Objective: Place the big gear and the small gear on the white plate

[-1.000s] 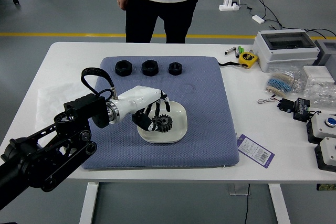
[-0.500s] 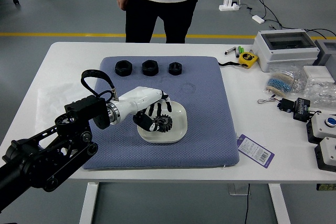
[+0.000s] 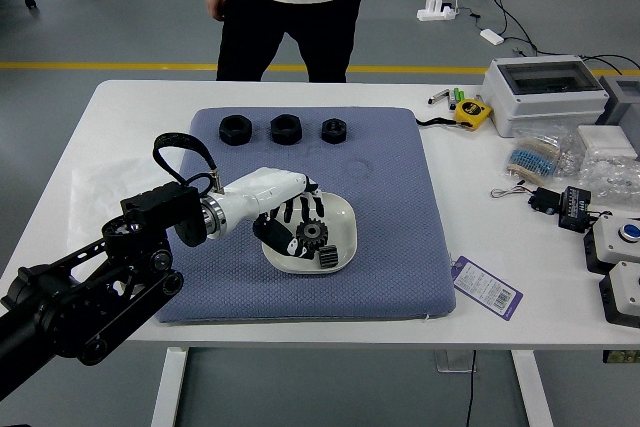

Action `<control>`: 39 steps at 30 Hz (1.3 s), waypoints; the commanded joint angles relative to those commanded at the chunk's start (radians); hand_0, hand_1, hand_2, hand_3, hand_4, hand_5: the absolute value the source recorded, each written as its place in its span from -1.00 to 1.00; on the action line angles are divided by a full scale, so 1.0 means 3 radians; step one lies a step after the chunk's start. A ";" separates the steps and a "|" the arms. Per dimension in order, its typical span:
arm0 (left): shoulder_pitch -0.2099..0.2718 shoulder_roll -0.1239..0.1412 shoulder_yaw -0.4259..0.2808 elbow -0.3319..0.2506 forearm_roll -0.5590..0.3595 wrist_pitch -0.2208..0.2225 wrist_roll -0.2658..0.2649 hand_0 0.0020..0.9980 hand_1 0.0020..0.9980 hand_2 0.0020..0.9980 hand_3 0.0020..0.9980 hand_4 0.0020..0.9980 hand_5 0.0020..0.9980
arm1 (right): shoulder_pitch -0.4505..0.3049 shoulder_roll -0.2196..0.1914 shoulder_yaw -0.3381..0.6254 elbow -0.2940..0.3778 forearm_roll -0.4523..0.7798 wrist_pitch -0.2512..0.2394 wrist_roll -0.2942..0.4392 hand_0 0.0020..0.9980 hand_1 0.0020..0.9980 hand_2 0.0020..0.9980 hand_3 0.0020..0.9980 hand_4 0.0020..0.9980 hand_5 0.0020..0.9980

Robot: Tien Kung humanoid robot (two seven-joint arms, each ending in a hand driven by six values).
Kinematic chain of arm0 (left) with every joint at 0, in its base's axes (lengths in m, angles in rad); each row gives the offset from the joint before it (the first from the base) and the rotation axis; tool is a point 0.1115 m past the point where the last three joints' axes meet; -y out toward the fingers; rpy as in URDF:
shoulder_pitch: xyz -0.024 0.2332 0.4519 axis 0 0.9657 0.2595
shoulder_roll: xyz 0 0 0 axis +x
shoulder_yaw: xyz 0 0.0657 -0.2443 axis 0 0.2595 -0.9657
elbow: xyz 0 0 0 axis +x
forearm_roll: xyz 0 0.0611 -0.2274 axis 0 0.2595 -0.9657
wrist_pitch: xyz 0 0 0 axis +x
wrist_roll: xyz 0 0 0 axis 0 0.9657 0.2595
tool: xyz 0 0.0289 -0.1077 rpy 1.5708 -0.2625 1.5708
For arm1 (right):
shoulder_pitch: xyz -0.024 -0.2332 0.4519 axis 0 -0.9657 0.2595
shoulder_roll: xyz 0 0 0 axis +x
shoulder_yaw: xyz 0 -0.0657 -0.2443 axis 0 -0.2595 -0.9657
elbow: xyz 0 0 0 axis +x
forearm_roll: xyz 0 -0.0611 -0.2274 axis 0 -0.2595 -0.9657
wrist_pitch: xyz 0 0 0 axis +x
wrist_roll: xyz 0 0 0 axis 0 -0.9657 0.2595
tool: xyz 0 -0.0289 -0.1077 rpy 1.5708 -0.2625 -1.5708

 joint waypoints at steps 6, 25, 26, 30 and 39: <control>0.0029 0.0009 -0.0108 -0.0046 -0.0065 0.0202 -0.0091 0.13 0.32 0.44 0.45 1.00 -0.05 | 0.0003 -0.0001 -0.0003 -0.0001 0.0004 -0.0002 0.0004 0.43 0.46 0.61 0.49 1.00 0.62; 0.0358 -0.0037 -0.0714 0.0221 -0.1751 0.1241 -0.0241 0.43 0.43 0.56 0.51 0.97 -0.11 | 0.0004 -0.0001 0.0004 -0.0003 -0.0003 -0.0007 0.0008 0.43 0.45 0.61 0.49 1.00 0.62; 0.0386 -0.0041 -0.0749 0.0233 -0.1924 0.1249 -0.0234 0.43 0.43 0.56 0.51 0.97 -0.11 | 0.0004 -0.0001 0.0006 -0.0004 -0.0007 -0.0006 0.0008 0.43 0.45 0.61 0.49 1.00 0.62; 0.0498 -0.0063 -0.0870 0.0264 -0.2466 0.1271 -0.0276 0.44 0.41 0.52 0.50 0.97 -0.06 | 0.0003 0.0000 0.0010 -0.0004 -0.0014 -0.0007 0.0007 0.43 0.45 0.61 0.48 1.00 0.61; 0.0723 -0.0094 -0.1152 0.0226 -0.3744 0.1120 -0.0453 0.44 0.41 0.52 0.49 0.96 -0.01 | -0.0003 0.0004 0.0016 -0.0005 -0.0028 -0.0010 0.0001 0.43 0.45 0.61 0.48 1.00 0.61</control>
